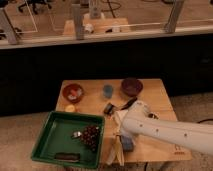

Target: Wipe tray with sponge

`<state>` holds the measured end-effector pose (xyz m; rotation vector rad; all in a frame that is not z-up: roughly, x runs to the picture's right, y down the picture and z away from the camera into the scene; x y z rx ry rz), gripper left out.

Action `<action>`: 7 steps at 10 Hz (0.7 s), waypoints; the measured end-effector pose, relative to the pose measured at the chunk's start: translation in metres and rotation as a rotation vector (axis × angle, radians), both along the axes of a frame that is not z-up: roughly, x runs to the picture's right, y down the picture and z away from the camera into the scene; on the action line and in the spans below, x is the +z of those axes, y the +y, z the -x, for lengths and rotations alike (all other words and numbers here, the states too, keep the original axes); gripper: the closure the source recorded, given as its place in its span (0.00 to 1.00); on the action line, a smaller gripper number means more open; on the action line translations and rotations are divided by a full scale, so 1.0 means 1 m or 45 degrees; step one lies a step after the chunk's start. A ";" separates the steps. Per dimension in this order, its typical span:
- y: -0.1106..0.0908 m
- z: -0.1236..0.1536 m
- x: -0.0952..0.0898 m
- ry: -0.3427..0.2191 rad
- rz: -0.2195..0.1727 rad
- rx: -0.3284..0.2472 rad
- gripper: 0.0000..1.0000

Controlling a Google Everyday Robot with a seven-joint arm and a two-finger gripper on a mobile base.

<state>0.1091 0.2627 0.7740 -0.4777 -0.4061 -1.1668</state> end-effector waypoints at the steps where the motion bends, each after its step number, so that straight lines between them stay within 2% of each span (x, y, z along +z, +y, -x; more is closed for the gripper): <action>1: 0.006 -0.003 0.008 0.006 -0.012 -0.030 0.20; 4: 0.005 -0.015 0.018 0.034 -0.029 -0.063 0.20; 7: 0.002 -0.025 0.025 0.045 -0.018 -0.066 0.20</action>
